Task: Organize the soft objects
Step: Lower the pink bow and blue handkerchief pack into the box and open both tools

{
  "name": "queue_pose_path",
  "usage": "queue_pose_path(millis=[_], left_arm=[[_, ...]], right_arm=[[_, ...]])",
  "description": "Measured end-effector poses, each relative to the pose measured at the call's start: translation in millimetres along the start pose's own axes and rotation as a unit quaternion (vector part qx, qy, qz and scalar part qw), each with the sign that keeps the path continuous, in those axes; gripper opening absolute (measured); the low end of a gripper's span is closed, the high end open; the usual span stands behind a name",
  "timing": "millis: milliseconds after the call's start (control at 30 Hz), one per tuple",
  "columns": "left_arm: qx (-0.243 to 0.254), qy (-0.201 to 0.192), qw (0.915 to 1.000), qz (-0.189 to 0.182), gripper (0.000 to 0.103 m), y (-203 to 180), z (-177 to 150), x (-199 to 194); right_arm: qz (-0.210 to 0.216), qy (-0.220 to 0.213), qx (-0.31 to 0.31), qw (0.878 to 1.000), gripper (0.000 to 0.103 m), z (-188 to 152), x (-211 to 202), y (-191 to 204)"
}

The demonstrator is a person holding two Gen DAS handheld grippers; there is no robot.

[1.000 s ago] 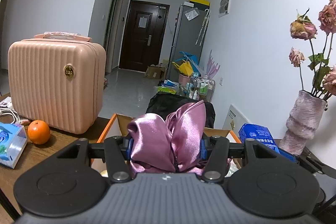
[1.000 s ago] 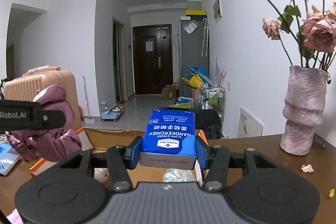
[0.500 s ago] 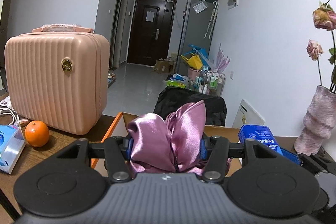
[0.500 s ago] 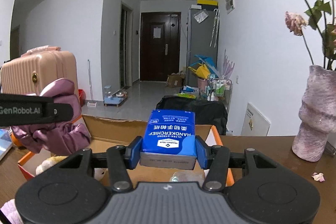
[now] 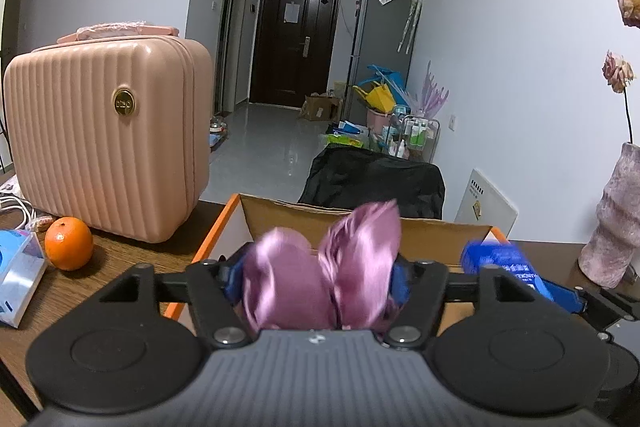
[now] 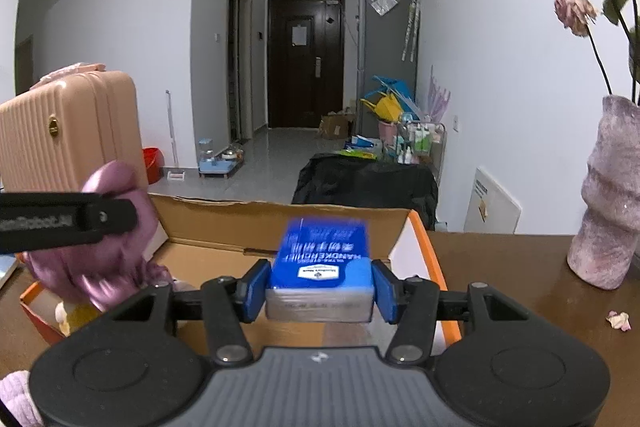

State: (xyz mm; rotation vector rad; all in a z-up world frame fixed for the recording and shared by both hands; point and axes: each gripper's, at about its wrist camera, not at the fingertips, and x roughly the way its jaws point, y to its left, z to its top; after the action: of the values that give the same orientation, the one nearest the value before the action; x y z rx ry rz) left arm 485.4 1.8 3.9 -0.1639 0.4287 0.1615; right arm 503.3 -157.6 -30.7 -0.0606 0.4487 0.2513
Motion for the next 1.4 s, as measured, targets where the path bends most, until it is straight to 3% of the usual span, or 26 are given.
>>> queue_pose_path(millis=[133,167,267,767,1400], left_arm=[[-0.007,-0.002,0.9999,0.011,0.09,5.1,-0.1,-0.7],[-0.007,-0.002,0.9999,0.016,0.1,5.8,0.0,-1.0],[-0.007,-0.007,0.9993,0.035,0.103,7.7,0.8,-2.5],[-0.003,0.001,0.9992,0.04,0.103,13.2,1.6,-6.1],[0.014,-0.02,0.9997,0.009,0.103,23.8,-14.7,-73.1]], right_arm=[[-0.014,0.002,0.011,1.0,0.091,0.0,0.5,-5.8],[-0.017,0.002,0.013,1.0,0.093,0.2,0.0,-7.2],[-0.025,0.003,0.023,0.999,0.103,1.4,-0.9,-11.1],[-0.03,-0.004,0.023,0.999,0.103,-0.4,-10.4,-15.2],[-0.013,-0.026,0.001,1.0,0.103,-22.9,-75.0,-19.2]])
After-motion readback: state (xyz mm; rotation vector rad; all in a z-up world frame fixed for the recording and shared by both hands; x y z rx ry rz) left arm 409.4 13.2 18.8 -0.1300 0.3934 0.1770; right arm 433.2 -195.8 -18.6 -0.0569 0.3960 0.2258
